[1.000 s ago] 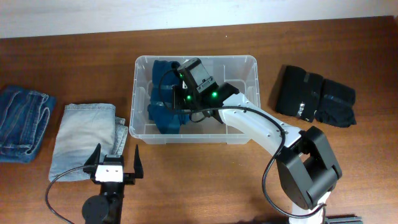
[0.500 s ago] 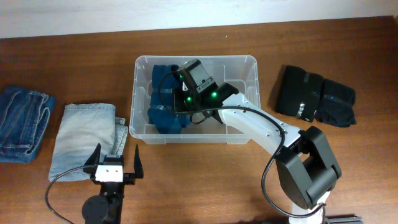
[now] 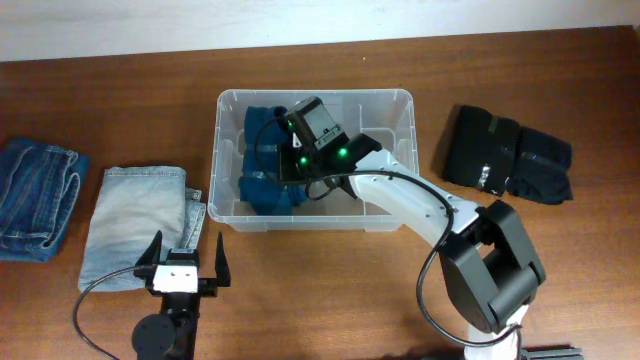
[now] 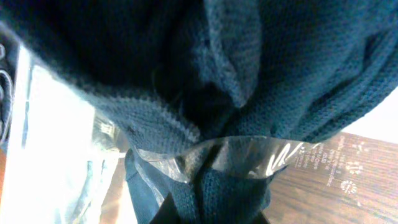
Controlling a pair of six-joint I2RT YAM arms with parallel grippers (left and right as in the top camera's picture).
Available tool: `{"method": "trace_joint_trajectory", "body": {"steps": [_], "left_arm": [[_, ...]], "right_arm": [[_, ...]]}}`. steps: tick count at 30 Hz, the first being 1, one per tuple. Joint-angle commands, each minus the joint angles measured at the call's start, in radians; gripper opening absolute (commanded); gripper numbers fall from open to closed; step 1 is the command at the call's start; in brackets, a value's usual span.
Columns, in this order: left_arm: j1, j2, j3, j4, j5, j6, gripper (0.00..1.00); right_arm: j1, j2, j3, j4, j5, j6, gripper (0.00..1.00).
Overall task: Pack container
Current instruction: 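Press the teal garment down against the bin's left side with the right gripper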
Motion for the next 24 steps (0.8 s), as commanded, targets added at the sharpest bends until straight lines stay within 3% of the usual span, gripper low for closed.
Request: {"method": "trace_joint_trajectory", "body": {"steps": [1,9,11,17,21,24], "left_arm": [[0.004,-0.009,-0.008,0.001,0.007,0.016,0.99],[0.004,-0.009,-0.008,0.001,0.007,0.016,0.99],[0.004,-0.009,-0.008,0.001,0.007,0.016,0.99],[0.004,-0.009,-0.008,0.001,0.007,0.016,0.99],[0.004,-0.009,-0.008,0.001,0.007,0.016,0.99],[0.004,-0.009,-0.008,0.001,0.007,0.016,0.99]], "right_arm": [[0.01,0.017,0.019,0.009,-0.042,-0.017,0.04],[0.01,0.021,0.019,0.008,-0.059,-0.017,0.05],[0.01,0.021,0.019,0.002,-0.059,-0.018,0.11],[0.01,0.021,0.019,-0.003,-0.059,-0.017,0.17],[0.01,0.021,0.019,-0.004,-0.059,-0.017,0.34],[0.01,0.021,0.019,-0.003,-0.059,-0.017,0.58]]}}
